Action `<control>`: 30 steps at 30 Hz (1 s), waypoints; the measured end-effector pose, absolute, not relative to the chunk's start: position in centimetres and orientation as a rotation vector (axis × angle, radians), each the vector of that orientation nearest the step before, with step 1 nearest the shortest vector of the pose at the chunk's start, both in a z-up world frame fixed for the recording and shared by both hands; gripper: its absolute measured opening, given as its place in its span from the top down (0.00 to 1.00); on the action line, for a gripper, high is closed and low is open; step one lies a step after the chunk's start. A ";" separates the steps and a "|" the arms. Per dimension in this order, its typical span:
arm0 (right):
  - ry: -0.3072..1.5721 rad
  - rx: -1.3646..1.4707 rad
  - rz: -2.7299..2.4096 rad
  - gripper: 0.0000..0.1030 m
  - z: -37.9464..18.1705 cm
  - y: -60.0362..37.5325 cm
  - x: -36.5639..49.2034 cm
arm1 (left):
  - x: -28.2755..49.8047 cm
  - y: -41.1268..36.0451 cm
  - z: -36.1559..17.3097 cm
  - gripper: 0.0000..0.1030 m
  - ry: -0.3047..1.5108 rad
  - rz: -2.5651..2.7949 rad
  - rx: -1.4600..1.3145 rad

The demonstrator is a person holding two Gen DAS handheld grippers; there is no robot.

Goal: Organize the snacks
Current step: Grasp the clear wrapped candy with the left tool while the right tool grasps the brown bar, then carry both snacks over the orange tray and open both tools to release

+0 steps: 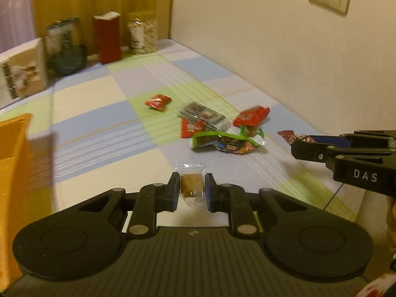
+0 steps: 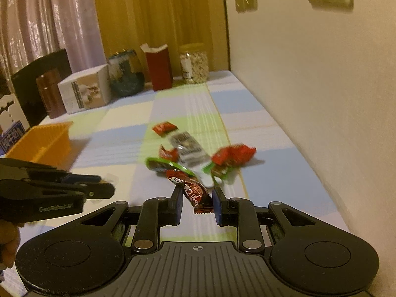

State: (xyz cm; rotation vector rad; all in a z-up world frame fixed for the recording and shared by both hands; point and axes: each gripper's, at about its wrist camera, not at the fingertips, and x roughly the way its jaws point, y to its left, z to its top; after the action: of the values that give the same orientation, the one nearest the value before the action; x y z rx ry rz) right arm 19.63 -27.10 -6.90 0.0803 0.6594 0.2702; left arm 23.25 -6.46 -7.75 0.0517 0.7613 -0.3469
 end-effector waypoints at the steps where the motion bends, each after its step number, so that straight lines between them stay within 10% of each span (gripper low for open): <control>1: 0.655 0.078 0.276 0.75 -6.3 -26.7 19.4 | 22.8 -6.0 -7.2 0.82 0.756 -0.337 0.050; 30: 0.622 0.050 0.569 0.75 1.3 -7.0 15.7 | 14.3 11.9 1.6 0.82 0.687 -0.080 -0.009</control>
State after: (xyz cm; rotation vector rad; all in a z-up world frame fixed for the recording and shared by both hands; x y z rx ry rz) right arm 15.70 -7.01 1.33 0.0497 0.6223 0.5693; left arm 14.27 11.94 1.64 -0.0086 0.6874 -0.0797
